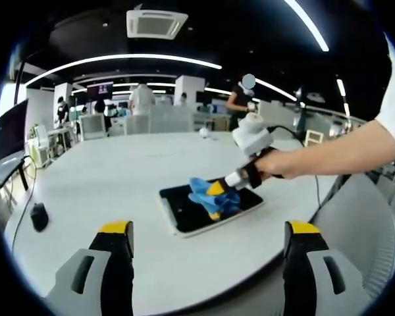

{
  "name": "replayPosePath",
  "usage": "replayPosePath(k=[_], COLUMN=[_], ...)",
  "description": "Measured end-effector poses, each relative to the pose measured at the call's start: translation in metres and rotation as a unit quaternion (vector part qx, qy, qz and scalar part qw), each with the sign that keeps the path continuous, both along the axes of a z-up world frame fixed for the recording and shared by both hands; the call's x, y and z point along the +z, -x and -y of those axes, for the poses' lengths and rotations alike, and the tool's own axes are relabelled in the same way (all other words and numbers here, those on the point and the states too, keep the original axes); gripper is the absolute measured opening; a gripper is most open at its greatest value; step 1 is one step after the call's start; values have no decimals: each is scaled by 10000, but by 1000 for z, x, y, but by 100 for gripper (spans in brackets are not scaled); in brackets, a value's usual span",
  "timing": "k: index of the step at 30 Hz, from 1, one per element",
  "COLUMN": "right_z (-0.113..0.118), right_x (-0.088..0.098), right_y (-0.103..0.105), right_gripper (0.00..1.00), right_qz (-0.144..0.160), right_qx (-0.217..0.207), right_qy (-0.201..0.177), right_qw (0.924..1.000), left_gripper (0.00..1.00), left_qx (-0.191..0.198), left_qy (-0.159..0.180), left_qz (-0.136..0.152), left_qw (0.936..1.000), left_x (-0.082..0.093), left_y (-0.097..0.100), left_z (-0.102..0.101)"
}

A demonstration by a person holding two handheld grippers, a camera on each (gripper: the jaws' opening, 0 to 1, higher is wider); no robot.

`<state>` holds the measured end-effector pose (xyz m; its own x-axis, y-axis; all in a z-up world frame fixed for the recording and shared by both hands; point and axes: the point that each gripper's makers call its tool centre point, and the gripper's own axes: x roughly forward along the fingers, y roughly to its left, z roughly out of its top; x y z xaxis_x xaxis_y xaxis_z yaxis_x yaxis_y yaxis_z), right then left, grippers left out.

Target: Wipe the mirror surface with the cleaning cloth until all visible marks leave the cleaned area.

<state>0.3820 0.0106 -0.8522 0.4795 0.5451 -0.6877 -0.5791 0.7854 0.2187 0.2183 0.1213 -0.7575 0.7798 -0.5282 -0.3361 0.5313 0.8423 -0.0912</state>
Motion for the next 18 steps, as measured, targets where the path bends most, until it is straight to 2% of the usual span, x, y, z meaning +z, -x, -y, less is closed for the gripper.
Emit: replayPosePath(k=[10, 18], right_z=[4, 18], right_x=[1, 1], right_y=[2, 2], right_gripper=[5, 5], right_qz=[-9, -1], right_qx=[-36, -131], right_qy=[-5, 5], right_qw=[10000, 9999], left_gripper=[95, 95], left_qx=[1, -39], left_qy=[7, -2], left_qz=[-27, -62], left_qw=[10000, 10000], left_x=[-1, -2], left_y=[0, 1], left_z=[0, 1])
